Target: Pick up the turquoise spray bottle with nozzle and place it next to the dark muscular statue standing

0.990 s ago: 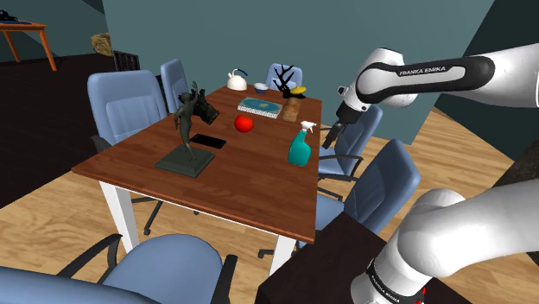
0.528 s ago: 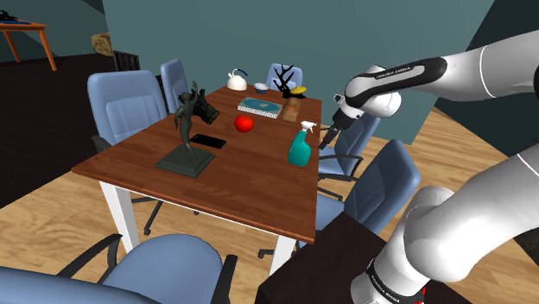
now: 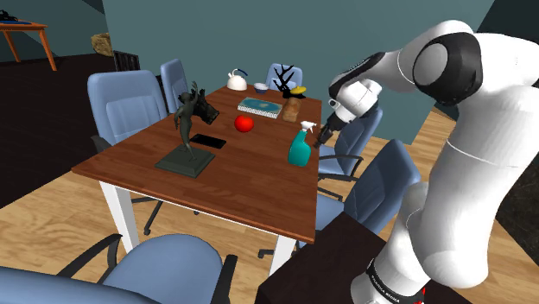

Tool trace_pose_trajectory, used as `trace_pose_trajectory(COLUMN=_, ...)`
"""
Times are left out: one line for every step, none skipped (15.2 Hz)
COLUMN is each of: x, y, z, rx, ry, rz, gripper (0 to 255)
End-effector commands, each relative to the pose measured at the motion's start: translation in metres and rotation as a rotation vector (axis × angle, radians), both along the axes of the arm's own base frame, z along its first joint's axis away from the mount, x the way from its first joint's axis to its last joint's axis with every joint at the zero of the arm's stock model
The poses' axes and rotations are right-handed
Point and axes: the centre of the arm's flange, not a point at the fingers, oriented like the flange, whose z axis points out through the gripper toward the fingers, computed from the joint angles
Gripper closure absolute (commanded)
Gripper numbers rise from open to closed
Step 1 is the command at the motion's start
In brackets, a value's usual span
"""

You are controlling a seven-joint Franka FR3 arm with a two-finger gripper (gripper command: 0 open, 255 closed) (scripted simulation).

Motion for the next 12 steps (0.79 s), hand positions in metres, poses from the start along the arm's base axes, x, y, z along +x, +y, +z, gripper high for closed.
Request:
trace_pose_trajectory(x=0.021, y=-0.017, z=-0.014, rx=0.008, ry=-0.050, rz=0.042, gripper=0)
trace_pose_trajectory(x=0.030, y=-0.025, z=-0.021, rx=0.013, ry=-0.065, rz=0.059, gripper=0)
trace_pose_trajectory(x=0.039, y=-0.032, z=-0.026, rx=0.018, ry=-0.078, rz=0.075, gripper=0)
trace_pose_trajectory(x=0.041, y=-0.031, z=-0.031, rx=0.018, ry=-0.078, rz=0.075, gripper=0)
trace_pose_trajectory(x=0.043, y=-0.029, z=-0.035, rx=0.018, ry=-0.078, rz=0.075, gripper=0)
trace_pose_trajectory(x=0.045, y=-0.028, z=-0.040, rx=0.018, ry=-0.078, rz=0.075, gripper=0)
trace_pose_trajectory(x=0.047, y=-0.026, z=-0.045, rx=0.018, ry=-0.078, rz=0.075, gripper=0)
trace_pose_trajectory(x=0.049, y=-0.025, z=-0.049, rx=0.018, ry=-0.078, rz=0.075, gripper=0)
trace_pose_trajectory(x=0.051, y=-0.023, z=-0.054, rx=0.018, ry=-0.078, rz=0.075, gripper=0)
trace_pose_trajectory(x=0.054, y=-0.022, z=-0.058, rx=0.018, ry=-0.078, rz=0.075, gripper=0)
trace_pose_trajectory(x=0.055, y=-0.021, z=-0.061, rx=0.018, ry=-0.078, rz=0.075, gripper=0)
trace_pose_trajectory(x=0.055, y=-0.021, z=-0.061, rx=0.018, ry=-0.078, rz=0.075, gripper=0)
